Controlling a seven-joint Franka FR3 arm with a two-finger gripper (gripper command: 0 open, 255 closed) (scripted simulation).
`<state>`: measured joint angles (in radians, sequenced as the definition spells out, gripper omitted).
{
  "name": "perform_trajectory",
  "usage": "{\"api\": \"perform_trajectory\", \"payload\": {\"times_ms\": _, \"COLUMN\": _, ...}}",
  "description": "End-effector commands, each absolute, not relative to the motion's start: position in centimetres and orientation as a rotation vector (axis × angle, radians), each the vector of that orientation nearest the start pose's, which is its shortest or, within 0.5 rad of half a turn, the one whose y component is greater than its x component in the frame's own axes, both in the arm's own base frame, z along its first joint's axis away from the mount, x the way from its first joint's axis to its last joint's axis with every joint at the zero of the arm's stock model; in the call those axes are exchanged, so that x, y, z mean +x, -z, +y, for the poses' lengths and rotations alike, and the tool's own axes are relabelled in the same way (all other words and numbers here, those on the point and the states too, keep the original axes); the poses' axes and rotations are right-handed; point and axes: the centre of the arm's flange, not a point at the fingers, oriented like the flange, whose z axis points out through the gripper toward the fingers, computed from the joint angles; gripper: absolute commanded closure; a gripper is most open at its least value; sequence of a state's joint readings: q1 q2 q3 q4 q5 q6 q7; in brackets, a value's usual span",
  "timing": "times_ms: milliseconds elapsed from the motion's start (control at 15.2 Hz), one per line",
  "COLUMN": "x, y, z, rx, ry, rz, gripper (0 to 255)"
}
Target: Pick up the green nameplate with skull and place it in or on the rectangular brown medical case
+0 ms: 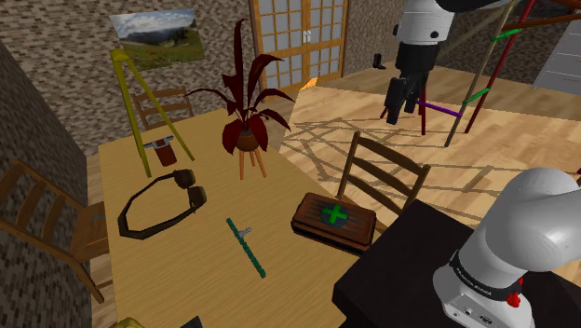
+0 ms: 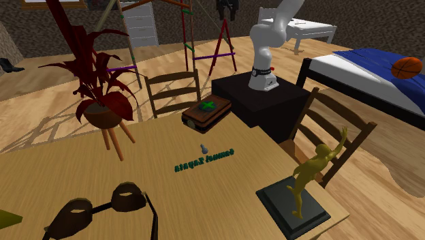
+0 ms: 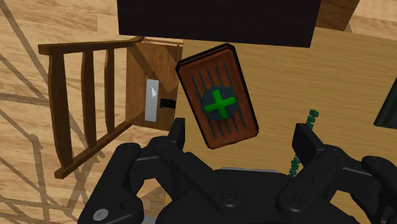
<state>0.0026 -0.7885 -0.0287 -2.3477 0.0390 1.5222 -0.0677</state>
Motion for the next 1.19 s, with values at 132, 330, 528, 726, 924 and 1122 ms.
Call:
{"api": "perform_trajectory", "payload": {"times_ms": 132, "x": 31.8, "y": -57.5, "z": 0.9, "rx": -3.083, "ry": -0.07, "rz": -0.073, "gripper": 0}}
{"api": "perform_trajectory", "payload": {"times_ms": 330, "x": 34.3, "y": -55.2, "z": 3.3, "rx": -3.087, "ry": -0.096, "rz": -0.064, "gripper": 0}}
{"api": "perform_trajectory", "payload": {"times_ms": 528, "x": 36.7, "y": -52.7, "z": 5.6, "rx": -3.092, "ry": -0.122, "rz": -0.055, "gripper": 0}}
{"api": "perform_trajectory", "payload": {"times_ms": 726, "x": 39.2, "y": -50.2, "z": 7.8, "rx": -3.096, "ry": -0.148, "rz": -0.045, "gripper": 0}}
{"api": "perform_trajectory", "payload": {"times_ms": 924, "x": 41.6, "y": -47.7, "z": 10.1, "rx": -3.1, "ry": -0.174, "rz": -0.036, "gripper": 0}}
{"api": "perform_trajectory", "payload": {"times_ms": 1122, "x": 43.9, "y": -45.1, "z": 12.3, "rx": -3.104, "ry": -0.2, "rz": -0.026, "gripper": 0}}
